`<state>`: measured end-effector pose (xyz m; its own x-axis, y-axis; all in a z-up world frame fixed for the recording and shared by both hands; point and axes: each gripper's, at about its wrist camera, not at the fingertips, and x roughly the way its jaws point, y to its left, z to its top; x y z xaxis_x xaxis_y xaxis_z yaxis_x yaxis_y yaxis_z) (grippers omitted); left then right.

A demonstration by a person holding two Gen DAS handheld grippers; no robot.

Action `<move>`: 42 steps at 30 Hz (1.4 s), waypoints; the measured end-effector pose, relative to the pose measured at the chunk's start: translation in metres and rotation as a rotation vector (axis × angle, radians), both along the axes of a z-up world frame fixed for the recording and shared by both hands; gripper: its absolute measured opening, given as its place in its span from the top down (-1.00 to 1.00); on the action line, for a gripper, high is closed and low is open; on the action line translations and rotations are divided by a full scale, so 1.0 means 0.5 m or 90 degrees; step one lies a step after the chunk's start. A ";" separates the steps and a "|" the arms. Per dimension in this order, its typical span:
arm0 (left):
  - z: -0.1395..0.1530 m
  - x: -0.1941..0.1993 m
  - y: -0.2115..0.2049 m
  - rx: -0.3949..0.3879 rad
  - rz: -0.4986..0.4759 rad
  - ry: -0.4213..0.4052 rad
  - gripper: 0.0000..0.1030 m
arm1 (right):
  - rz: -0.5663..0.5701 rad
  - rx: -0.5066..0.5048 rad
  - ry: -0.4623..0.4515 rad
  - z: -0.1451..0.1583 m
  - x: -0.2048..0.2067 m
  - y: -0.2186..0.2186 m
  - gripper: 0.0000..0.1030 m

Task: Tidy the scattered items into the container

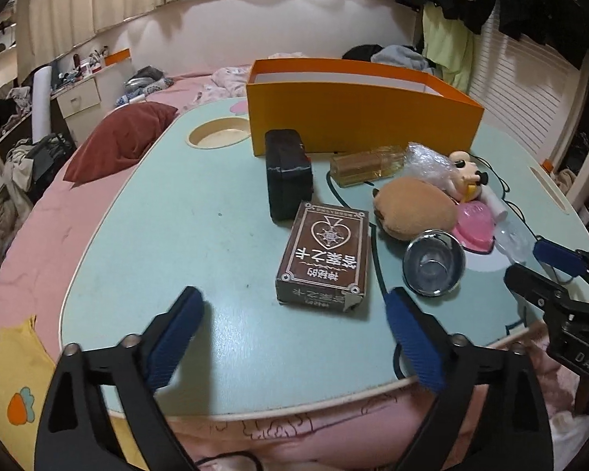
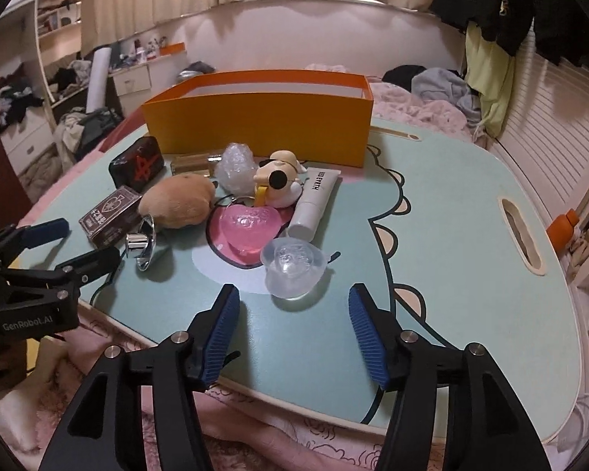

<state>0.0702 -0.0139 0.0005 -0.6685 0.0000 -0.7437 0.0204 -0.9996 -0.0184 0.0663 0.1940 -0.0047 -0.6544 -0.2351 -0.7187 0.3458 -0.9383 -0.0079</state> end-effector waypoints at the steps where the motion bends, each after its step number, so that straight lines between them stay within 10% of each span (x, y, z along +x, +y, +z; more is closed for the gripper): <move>1: 0.000 0.005 -0.001 0.000 0.000 0.007 -0.99 | -0.002 0.001 0.002 0.000 0.000 0.001 -0.21; 16: 0.001 0.018 0.001 -0.001 -0.019 0.026 -0.99 | -0.025 -0.001 0.008 -0.007 0.004 0.017 -0.82; 32: 0.004 0.023 0.004 0.013 -0.053 0.034 -0.99 | -0.016 -0.004 0.013 -0.015 0.000 0.021 -0.99; 39: 0.043 0.073 0.039 -0.157 -0.036 0.188 -0.99 | -0.017 -0.006 0.016 -0.014 0.002 0.020 -0.99; 42: 0.054 0.073 0.038 -0.134 -0.070 0.200 -0.99 | -0.017 -0.006 0.017 -0.014 0.002 0.020 -0.99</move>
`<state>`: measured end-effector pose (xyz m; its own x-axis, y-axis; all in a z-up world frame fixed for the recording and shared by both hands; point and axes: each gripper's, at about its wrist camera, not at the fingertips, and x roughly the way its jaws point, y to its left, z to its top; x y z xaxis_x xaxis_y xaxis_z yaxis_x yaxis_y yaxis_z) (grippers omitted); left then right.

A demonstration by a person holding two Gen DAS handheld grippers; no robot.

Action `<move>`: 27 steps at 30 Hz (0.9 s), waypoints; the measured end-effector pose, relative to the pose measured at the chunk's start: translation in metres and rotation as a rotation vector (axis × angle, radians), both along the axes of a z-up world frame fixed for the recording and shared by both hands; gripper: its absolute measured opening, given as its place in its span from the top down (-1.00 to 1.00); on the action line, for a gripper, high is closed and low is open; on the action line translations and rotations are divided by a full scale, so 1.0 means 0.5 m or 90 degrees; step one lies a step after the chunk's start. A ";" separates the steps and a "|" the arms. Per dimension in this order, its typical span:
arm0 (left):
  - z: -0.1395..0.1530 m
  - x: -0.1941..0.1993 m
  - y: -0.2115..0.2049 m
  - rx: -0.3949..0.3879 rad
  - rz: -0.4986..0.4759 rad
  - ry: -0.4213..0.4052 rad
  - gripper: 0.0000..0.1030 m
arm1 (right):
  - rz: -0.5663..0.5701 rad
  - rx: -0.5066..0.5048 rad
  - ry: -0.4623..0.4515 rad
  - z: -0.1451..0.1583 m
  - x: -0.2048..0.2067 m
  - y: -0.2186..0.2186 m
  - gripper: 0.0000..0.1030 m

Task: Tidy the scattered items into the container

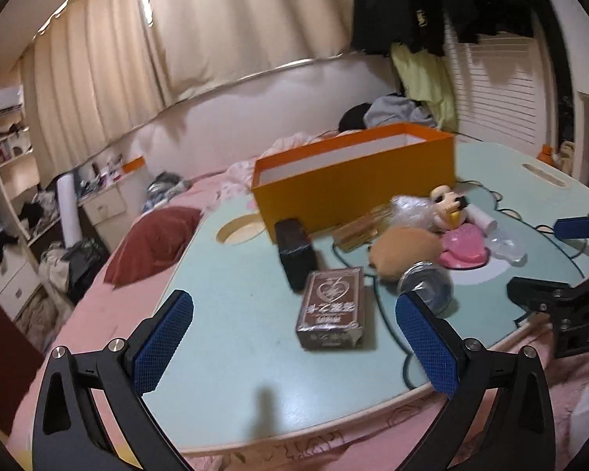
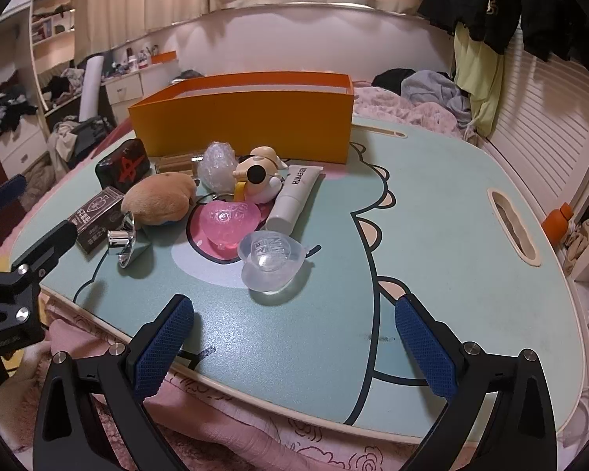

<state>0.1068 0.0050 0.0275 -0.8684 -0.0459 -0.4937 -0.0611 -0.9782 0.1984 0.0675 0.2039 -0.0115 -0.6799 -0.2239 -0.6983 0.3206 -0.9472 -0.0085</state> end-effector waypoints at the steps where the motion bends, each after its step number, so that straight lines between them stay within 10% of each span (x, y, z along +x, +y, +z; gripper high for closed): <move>1: 0.003 -0.002 -0.005 0.027 -0.014 -0.007 -0.99 | 0.000 0.000 0.000 0.000 0.000 0.000 -0.99; 22: -0.034 -0.070 -0.027 0.123 -0.065 -0.047 -0.59 | -0.002 -0.002 0.007 0.004 0.005 0.000 -1.00; 27: -0.052 -0.089 -0.015 0.113 -0.069 -0.087 0.18 | 0.000 -0.006 0.011 0.006 0.006 0.001 -0.98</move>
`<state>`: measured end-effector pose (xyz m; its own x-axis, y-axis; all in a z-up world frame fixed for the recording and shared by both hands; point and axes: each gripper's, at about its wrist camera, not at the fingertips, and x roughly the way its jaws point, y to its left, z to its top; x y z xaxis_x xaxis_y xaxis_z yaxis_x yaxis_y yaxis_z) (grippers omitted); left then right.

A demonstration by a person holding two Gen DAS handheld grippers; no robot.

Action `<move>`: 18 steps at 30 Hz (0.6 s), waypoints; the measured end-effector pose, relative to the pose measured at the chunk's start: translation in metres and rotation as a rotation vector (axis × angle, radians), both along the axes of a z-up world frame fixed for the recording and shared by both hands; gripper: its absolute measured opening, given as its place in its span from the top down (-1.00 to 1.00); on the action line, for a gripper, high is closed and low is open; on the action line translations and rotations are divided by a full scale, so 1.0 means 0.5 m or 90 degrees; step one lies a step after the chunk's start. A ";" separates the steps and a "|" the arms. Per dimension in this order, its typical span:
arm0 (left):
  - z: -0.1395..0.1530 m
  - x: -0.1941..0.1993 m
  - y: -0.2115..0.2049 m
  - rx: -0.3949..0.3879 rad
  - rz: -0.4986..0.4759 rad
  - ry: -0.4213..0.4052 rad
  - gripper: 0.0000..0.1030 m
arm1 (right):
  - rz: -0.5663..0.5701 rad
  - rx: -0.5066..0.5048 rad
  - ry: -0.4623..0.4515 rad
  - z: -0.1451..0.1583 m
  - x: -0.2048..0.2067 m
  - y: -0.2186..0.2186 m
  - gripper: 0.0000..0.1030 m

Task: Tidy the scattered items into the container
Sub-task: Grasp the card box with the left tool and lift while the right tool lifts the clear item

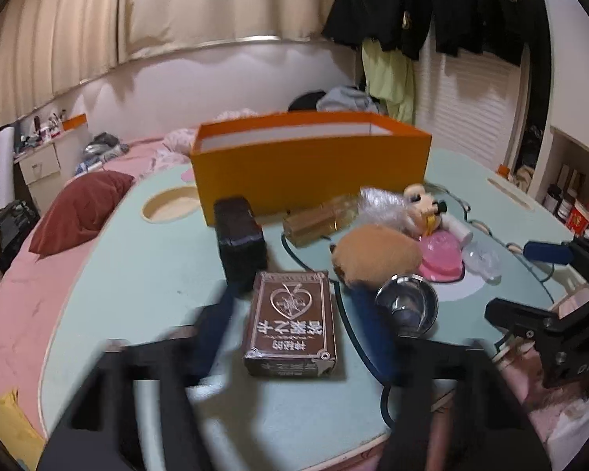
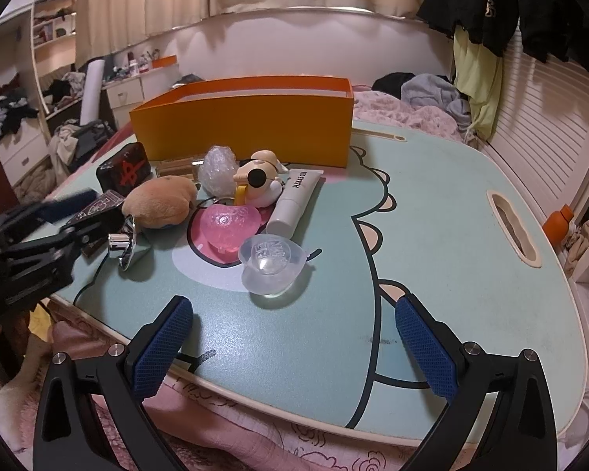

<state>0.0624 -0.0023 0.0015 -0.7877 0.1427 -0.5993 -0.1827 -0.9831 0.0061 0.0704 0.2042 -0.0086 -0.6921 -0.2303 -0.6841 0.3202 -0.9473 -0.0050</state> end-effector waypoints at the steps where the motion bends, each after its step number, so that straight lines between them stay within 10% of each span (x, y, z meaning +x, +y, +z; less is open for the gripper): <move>1: -0.001 0.002 0.003 -0.005 0.001 0.005 0.18 | -0.003 0.000 0.004 0.001 0.000 0.000 -0.90; 13: 0.081 0.066 -0.025 0.040 -0.017 0.083 0.18 | 0.010 -0.060 0.011 0.029 -0.043 0.000 -0.67; 18: 0.133 0.090 -0.051 0.052 -0.004 0.133 0.18 | 0.018 -0.036 -0.016 0.014 -0.071 -0.011 -0.19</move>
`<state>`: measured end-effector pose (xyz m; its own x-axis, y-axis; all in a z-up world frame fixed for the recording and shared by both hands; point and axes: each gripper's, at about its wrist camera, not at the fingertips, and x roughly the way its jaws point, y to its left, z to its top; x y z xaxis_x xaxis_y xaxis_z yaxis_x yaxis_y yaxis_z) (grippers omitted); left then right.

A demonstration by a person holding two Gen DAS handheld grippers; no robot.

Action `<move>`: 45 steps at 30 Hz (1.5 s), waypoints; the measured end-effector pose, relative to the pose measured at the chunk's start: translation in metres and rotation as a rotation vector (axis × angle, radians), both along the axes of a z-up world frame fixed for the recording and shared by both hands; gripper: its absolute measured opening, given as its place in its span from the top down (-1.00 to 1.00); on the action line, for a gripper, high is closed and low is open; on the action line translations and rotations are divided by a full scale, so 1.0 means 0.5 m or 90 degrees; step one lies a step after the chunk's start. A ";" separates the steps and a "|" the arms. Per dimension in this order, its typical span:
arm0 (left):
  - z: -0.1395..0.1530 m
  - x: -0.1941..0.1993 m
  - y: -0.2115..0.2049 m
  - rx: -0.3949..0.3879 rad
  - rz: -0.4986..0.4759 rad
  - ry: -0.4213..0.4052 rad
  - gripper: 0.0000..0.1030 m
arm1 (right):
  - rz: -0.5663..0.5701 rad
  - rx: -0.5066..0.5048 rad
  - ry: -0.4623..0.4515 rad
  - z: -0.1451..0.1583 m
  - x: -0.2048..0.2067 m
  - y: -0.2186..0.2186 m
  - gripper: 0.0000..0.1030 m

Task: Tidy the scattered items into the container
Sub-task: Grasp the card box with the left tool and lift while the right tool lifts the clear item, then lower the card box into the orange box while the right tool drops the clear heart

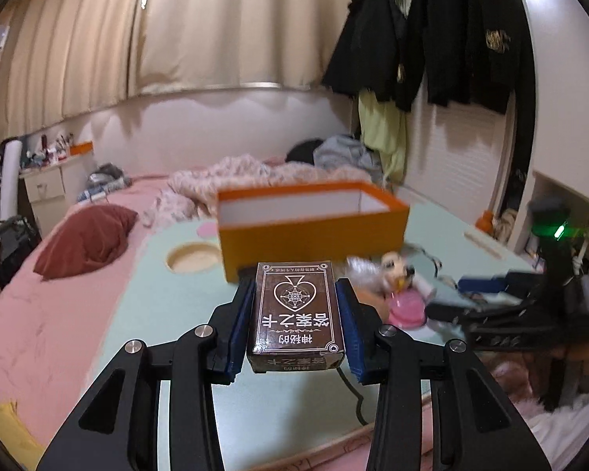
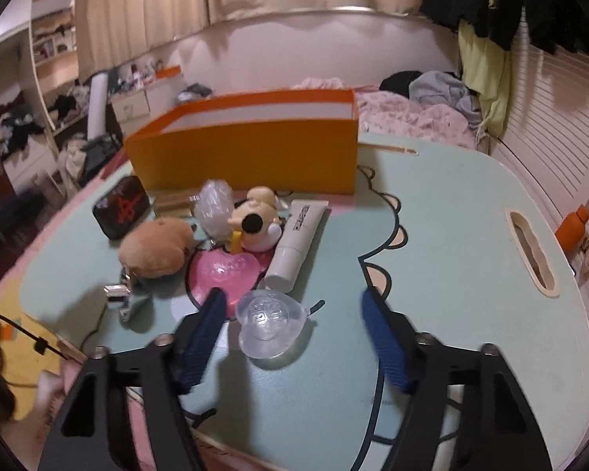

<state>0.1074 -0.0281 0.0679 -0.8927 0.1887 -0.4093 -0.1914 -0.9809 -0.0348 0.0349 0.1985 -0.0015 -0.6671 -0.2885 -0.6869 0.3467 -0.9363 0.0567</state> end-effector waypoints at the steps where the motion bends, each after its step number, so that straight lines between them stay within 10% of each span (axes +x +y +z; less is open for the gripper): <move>1: 0.010 0.003 -0.004 0.002 0.001 0.009 0.18 | 0.002 0.005 0.005 -0.001 -0.001 -0.001 -0.11; 5: 0.030 0.008 -0.011 0.016 0.000 0.027 0.18 | 0.014 0.019 0.022 -0.005 0.006 -0.005 0.30; 16: 0.057 -0.037 -0.014 0.017 -0.023 0.025 0.18 | 0.000 -0.035 0.037 0.019 0.011 0.033 0.31; 28: 0.123 -0.233 -0.013 0.020 -0.070 -0.009 0.18 | 0.065 -0.089 0.169 0.205 -0.114 -0.008 0.31; 38: 0.055 -0.398 -0.016 0.010 -0.045 -0.111 0.18 | 0.113 -0.129 -0.043 0.161 -0.349 -0.088 0.30; 45: 0.015 -0.436 -0.005 0.002 -0.032 -0.139 0.18 | 0.100 -0.134 -0.066 0.124 -0.384 -0.098 0.30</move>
<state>-0.1104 -0.0305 0.0756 -0.7719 0.2328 -0.5915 -0.2282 -0.9700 -0.0839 -0.1572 0.1494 0.0606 -0.5318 -0.5265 -0.6634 0.4685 -0.8354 0.2874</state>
